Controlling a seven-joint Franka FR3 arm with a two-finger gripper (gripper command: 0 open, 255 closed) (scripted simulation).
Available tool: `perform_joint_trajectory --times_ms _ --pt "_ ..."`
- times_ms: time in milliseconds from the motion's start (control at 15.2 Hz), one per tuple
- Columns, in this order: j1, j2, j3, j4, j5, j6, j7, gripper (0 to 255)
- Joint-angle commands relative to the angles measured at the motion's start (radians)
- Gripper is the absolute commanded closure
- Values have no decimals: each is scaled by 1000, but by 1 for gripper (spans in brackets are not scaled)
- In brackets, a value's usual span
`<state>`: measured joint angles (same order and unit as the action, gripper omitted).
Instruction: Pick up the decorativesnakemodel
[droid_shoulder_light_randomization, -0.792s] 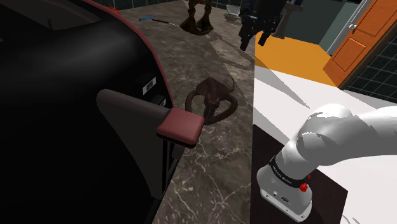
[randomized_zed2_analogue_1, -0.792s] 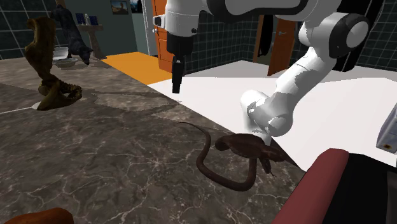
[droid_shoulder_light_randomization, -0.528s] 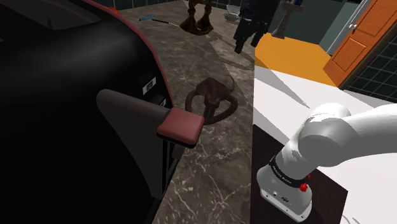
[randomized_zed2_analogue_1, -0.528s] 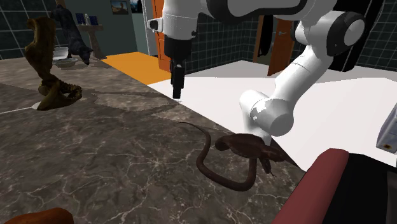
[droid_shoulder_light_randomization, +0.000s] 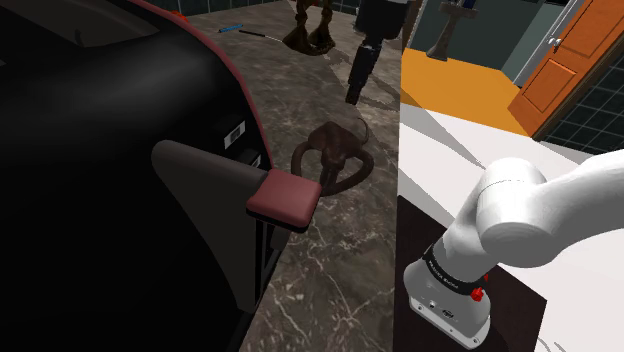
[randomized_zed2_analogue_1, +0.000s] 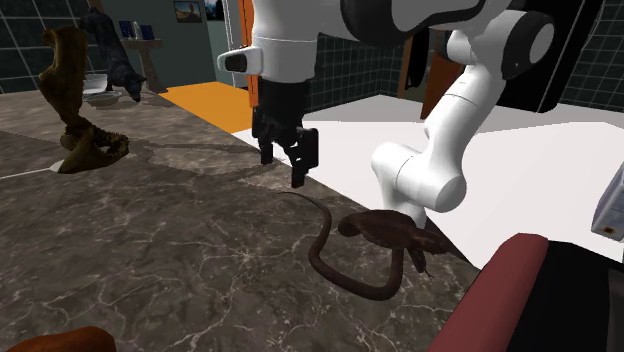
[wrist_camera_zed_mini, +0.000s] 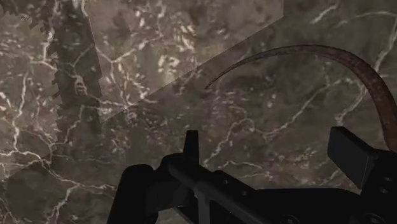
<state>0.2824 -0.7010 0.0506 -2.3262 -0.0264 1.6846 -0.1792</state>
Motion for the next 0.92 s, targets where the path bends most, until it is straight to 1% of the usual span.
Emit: perform_joint_trajectory --times_ms 0,396,462,858 --pt "55 7 10 -1 24 -5 -73 0" --pt "210 9 34 -15 89 -31 -289 0" --pt "215 8 34 -16 91 -32 -296 0" --pt "218 -1 37 -103 94 46 -297 0"
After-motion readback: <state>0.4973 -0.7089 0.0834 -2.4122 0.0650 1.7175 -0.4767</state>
